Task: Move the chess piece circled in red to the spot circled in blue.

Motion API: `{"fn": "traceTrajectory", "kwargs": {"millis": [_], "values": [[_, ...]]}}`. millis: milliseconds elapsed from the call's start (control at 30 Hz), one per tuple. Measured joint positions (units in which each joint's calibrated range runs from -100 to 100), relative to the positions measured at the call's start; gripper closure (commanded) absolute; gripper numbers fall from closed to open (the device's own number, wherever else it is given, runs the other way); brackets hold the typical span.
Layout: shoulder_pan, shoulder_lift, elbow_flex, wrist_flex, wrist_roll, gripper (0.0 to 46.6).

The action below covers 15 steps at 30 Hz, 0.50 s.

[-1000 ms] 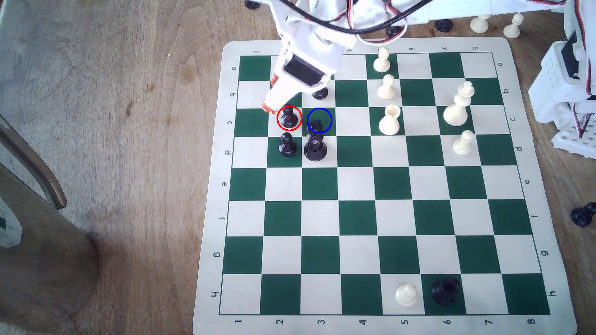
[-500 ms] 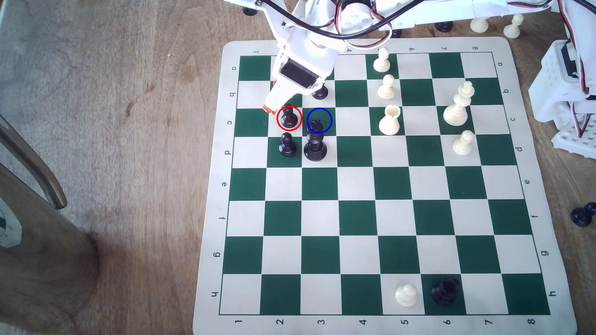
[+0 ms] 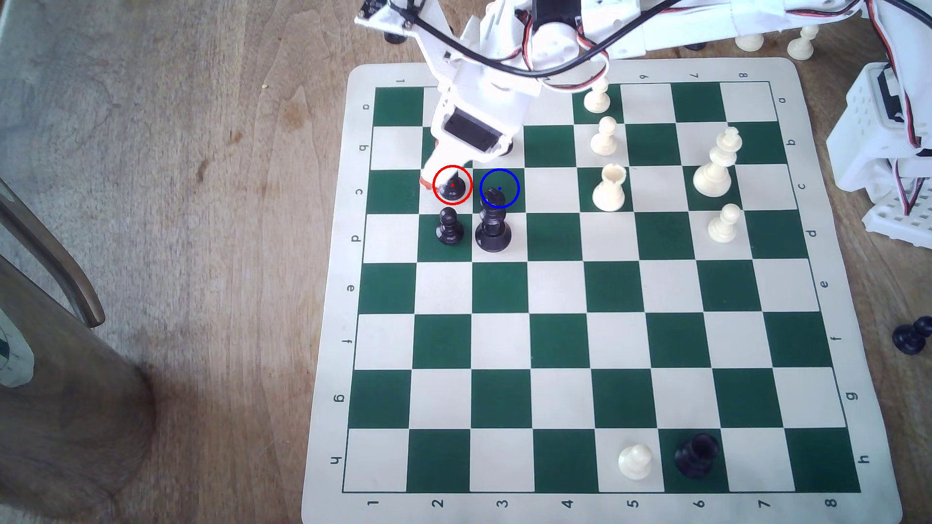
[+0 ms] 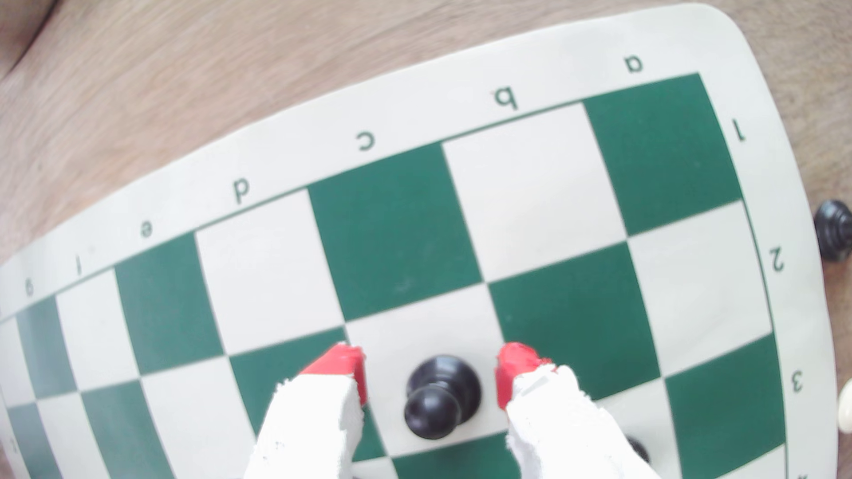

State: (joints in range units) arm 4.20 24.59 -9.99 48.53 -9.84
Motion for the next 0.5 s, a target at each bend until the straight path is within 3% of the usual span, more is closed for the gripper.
{"fn": "traceTrajectory", "kwargs": {"millis": [500], "values": [[-1.47,0.34,0.81,-0.08,0.0,32.1]]}}
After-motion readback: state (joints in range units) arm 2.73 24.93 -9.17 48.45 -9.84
